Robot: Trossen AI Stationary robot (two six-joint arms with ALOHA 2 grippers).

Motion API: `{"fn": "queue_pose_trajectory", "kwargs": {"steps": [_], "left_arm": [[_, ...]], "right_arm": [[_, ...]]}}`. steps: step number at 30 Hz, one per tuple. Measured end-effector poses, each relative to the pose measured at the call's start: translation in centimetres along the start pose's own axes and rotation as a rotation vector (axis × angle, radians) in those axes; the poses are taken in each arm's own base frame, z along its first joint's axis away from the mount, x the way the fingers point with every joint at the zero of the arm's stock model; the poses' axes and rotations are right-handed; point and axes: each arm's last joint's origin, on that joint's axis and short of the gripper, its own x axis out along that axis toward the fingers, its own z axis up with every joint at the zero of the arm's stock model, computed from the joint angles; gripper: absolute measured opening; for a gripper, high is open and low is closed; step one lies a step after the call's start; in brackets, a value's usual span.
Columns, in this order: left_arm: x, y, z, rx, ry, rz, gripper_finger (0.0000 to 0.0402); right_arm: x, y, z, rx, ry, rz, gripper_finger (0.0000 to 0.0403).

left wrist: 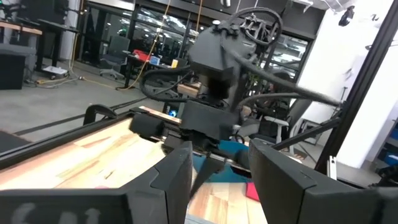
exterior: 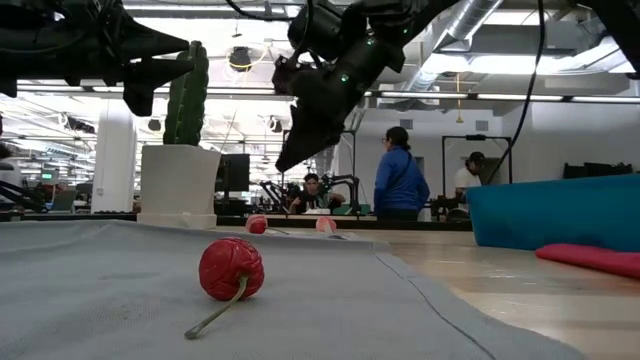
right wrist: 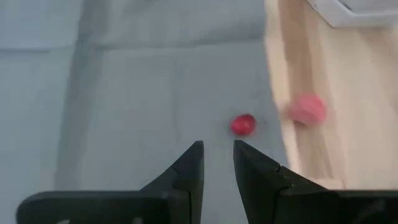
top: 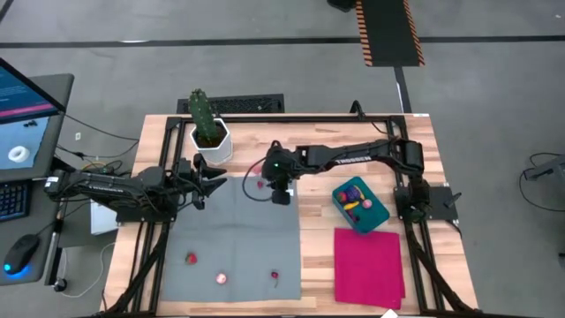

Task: Pick and placing Produce into tupperware
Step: Put the red cherry into the blue bin

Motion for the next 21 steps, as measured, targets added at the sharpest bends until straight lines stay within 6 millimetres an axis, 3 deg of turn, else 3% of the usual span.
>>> {"fn": "queue_pose_trajectory", "kwargs": {"steps": [4, 7, 11, 14, 21], "left_arm": [[0.0, 0.0, 0.0, -0.001, -0.002, 0.0, 0.0148], [0.0, 0.0, 0.1, -0.002, -0.006, -0.001, 0.0148], [0.0, 0.0, 0.0, -0.002, -0.004, -0.004, 0.0148], [0.0, 0.0, 0.0, -0.001, 0.003, -0.001, 0.0148], [0.0, 0.0, 0.0, -0.001, 0.004, -0.009, 0.0148]], "right_arm": [[2.1, -0.3, -1.3, 0.011, 0.088, -0.007, 0.0108], [3.1, -0.5, -0.2, 0.007, 0.027, -0.003, 0.0108], [4.4, -0.8, -0.9, -0.005, 0.143, -0.013, 0.0108], [4.1, -1.0, 0.1, -0.014, 0.096, -0.022, 0.0108], [6.9, -1.6, -1.2, 0.0, 0.173, 0.003, 0.0108]]}}
